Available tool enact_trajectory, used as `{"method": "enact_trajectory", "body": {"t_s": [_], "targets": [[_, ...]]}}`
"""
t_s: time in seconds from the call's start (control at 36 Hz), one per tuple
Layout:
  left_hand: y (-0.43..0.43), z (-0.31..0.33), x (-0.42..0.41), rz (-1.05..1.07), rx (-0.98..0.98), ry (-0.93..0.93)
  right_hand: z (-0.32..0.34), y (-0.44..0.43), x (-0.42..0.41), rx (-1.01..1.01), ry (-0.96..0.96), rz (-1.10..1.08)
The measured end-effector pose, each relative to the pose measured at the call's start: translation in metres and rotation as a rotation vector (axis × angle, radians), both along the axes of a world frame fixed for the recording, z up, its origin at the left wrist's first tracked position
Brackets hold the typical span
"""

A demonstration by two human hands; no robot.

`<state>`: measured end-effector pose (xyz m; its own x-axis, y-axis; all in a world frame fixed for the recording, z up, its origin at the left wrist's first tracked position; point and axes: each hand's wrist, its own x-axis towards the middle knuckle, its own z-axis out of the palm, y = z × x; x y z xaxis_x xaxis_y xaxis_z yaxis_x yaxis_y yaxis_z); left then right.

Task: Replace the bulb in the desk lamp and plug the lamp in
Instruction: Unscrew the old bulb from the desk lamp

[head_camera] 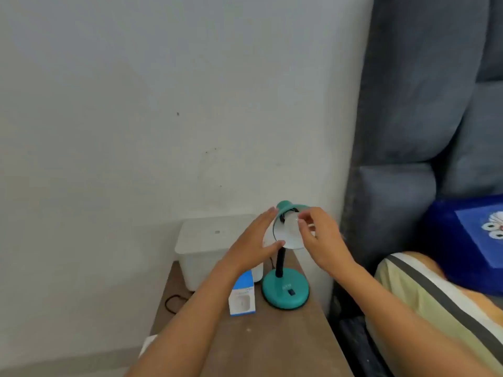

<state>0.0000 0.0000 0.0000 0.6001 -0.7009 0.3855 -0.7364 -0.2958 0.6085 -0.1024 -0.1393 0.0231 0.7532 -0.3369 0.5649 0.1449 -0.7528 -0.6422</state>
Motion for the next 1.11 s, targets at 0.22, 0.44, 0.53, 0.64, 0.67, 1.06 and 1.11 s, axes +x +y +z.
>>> {"method": "enact_trajectory", "body": {"t_s": [0.22,0.44,0.53,0.64,0.67,1.06,1.11], "targets": [[-0.03,-0.013,0.017,-0.072,-0.029,0.042,-0.024,-0.021,0.027,0.356,0.271,-0.104],[-0.044,-0.018,0.041,-0.144,-0.034,-0.046,-0.024,-0.039,0.062,0.848,0.346,0.118],[-0.043,-0.021,0.045,-0.165,-0.04,-0.068,-0.027,-0.04,0.065,0.679,0.307,0.038],[-0.041,-0.023,0.051,-0.169,-0.029,-0.089,-0.035,-0.035,0.068,0.484,0.267,-0.045],[-0.04,-0.024,0.052,-0.166,-0.026,-0.093,-0.036,-0.034,0.07,0.56,0.28,-0.043],[-0.034,-0.02,0.056,-0.182,-0.002,-0.062,-0.035,-0.024,0.074,0.603,0.163,-0.014],[-0.034,-0.018,0.056,-0.185,0.004,-0.063,-0.036,-0.025,0.075,0.621,0.154,-0.017]]}}
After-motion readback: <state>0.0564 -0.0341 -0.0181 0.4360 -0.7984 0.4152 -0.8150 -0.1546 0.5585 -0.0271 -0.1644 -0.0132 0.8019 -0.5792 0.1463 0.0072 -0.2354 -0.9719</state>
